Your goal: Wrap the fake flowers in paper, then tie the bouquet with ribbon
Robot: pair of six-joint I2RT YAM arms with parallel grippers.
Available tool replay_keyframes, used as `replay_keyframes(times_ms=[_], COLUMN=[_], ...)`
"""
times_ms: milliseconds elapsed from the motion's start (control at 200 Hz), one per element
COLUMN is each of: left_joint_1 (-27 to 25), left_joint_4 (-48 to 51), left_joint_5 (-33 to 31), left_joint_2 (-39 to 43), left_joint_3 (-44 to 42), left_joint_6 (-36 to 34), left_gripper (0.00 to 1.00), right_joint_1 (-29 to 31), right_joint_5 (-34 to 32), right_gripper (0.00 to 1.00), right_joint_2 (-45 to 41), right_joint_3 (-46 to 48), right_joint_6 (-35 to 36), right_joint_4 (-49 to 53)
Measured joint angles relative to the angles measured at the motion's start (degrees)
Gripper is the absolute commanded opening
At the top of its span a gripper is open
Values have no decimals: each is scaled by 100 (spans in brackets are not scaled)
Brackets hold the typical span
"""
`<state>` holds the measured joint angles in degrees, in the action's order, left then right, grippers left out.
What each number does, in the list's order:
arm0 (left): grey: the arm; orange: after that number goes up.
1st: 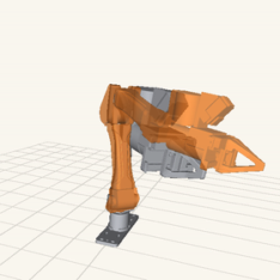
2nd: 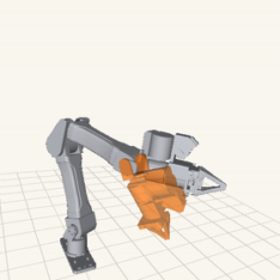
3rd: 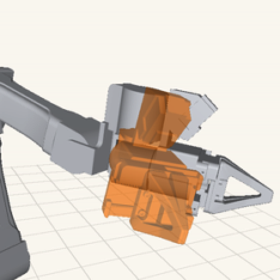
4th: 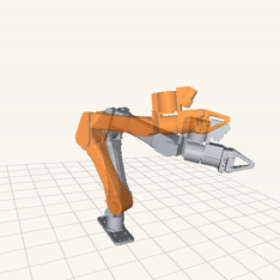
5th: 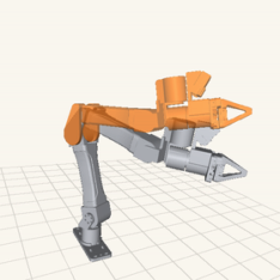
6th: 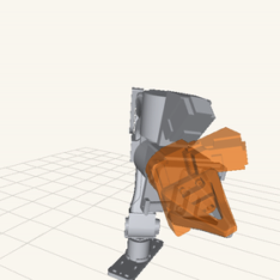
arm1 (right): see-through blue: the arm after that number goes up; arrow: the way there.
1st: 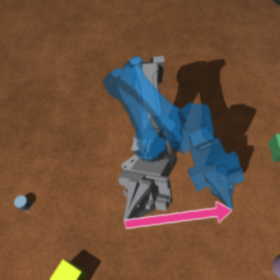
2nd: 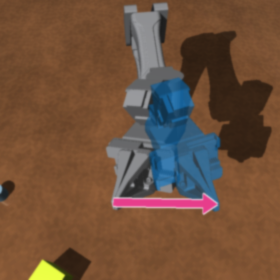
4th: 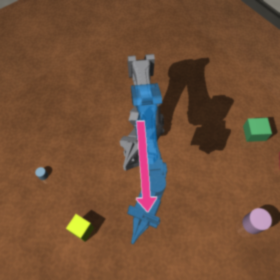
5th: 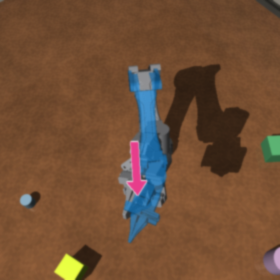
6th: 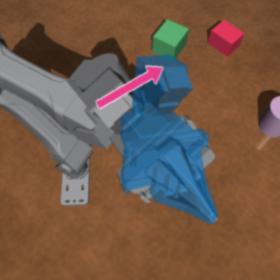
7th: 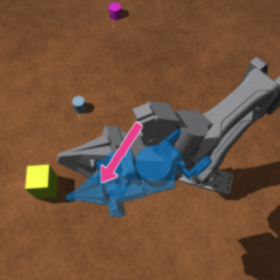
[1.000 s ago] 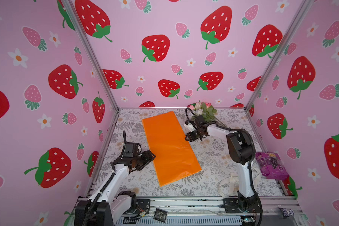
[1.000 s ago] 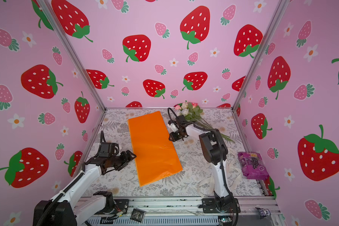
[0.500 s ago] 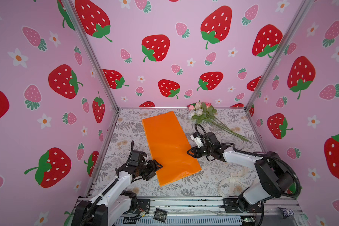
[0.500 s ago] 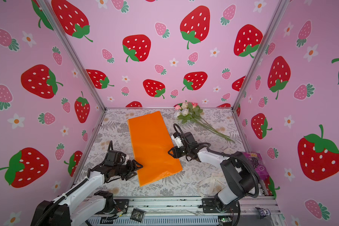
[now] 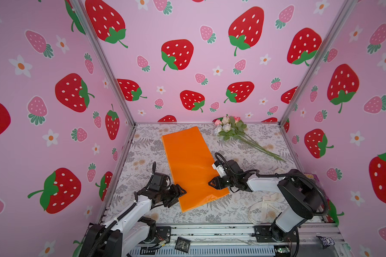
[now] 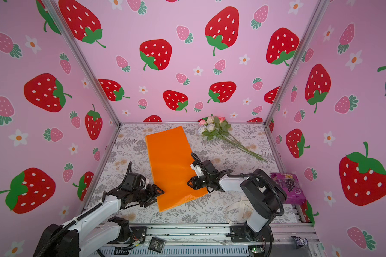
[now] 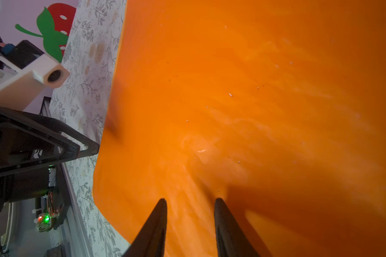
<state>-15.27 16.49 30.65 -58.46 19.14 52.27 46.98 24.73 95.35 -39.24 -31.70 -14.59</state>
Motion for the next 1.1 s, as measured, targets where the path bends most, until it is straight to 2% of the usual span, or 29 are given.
replay_keyframes(times_ms=[390, 580, 720, 910, 1020, 1100], left_joint_1=[-46, -50, -50, -50, -50, -50], left_joint_4=[-435, -782, -953, -1141, -1355, -1537], left_joint_5=[87, 138, 149, 149, 153, 188], left_joint_2=[-212, -173, -173, -26, -20, -136], left_joint_3=[-44, -201, -249, -251, -251, -240], left_joint_6=[4, 109, 203, 343, 422, 459], left_gripper=[66, 60, 51, 49, 42, 27], right_joint_1=[0, 0, 0, 0, 0, 2], right_joint_5=[-118, -118, -118, -116, -114, -138], right_gripper=[37, 36, 36, 38, 41, 45], right_joint_2=[177, 188, 190, 188, 170, 96], right_joint_3=[116, 157, 164, 166, 166, 199], right_joint_6=[-17, -20, -22, -20, -17, -2], right_joint_4=[-306, -428, -448, -459, -461, -448])
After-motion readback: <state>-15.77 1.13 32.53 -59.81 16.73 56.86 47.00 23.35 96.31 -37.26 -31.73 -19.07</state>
